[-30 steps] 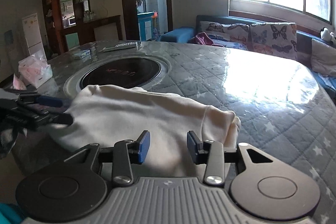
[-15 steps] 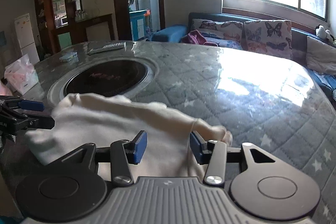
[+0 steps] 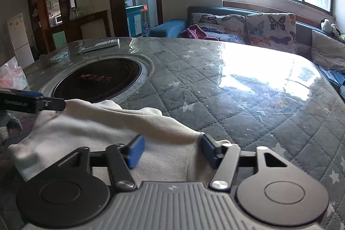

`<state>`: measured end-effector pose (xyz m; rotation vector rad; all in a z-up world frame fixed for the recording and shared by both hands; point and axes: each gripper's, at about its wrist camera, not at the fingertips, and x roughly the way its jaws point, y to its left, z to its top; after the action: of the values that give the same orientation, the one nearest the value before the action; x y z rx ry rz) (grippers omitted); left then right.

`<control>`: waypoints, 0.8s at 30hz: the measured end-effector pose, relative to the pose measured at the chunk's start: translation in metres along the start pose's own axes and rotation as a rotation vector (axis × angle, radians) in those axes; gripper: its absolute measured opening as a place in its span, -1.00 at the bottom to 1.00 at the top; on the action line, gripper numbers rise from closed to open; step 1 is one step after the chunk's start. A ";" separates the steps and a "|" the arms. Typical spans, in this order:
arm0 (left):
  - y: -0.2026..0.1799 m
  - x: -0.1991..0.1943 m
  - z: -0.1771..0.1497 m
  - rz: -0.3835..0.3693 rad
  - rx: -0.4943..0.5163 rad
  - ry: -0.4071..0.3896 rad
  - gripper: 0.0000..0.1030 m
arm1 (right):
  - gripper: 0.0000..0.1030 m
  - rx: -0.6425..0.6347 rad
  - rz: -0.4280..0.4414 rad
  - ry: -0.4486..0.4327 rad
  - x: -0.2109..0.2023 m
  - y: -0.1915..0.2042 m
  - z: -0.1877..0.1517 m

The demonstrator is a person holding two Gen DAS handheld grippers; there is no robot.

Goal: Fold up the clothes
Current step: 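Open both grippers wide and position them at the sweatshirt edge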

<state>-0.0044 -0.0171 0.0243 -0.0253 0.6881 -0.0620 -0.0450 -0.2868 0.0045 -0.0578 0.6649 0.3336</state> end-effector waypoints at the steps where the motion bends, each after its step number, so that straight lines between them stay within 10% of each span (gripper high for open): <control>1: 0.000 0.003 0.000 0.009 0.000 0.006 1.00 | 0.18 -0.001 -0.001 0.001 0.001 0.000 0.000; 24: -0.001 0.015 0.008 -0.056 -0.001 0.062 1.00 | 0.48 -0.027 -0.004 -0.017 -0.006 0.014 0.008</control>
<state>0.0121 -0.0193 0.0205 -0.0437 0.7498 -0.1162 -0.0488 -0.2736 0.0154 -0.0817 0.6431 0.3387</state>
